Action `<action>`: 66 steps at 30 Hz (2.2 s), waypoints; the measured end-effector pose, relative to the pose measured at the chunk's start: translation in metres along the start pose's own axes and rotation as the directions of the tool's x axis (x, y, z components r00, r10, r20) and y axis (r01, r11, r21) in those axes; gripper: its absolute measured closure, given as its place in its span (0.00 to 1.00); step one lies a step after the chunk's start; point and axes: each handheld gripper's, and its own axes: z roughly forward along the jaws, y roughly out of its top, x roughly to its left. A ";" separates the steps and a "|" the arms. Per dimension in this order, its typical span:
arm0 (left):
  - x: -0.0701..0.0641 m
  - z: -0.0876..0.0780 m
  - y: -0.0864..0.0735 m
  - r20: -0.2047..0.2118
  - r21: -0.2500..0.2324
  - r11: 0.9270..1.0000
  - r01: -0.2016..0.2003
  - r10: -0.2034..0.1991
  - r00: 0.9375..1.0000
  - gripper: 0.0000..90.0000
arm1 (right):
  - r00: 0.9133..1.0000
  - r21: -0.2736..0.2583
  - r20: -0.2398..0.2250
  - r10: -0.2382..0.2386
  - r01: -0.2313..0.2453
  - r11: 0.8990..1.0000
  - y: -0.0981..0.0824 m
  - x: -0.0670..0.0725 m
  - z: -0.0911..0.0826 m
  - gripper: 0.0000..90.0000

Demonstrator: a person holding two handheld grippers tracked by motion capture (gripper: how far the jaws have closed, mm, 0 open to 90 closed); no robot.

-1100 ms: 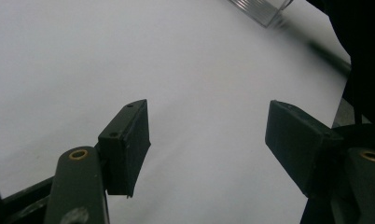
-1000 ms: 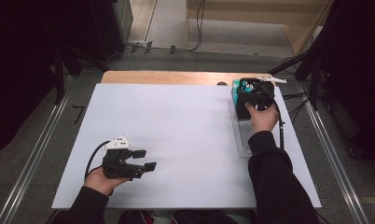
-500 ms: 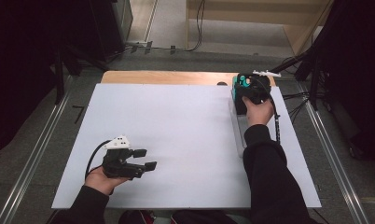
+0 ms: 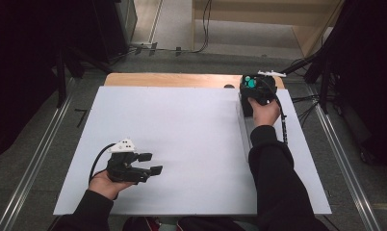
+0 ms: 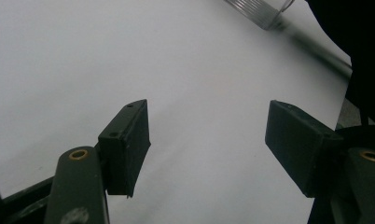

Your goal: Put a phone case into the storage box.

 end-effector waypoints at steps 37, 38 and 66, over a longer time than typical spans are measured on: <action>0.008 -0.008 0.002 -0.034 -0.041 0.999 0.011 -0.012 0.999 0.34 | 0.990 -0.037 -0.139 0.002 -0.007 0.999 0.003 -0.003 -0.008 0.00; 0.008 -0.008 0.002 -0.034 -0.041 0.999 0.011 -0.013 0.999 0.34 | 0.990 -0.037 -0.142 0.002 -0.007 0.999 0.003 -0.002 -0.010 0.00; 0.008 -0.007 0.003 -0.025 -0.042 0.999 0.015 -0.016 1.000 0.34 | 0.965 0.003 -0.254 -0.069 0.072 0.997 -0.008 0.024 -0.069 0.00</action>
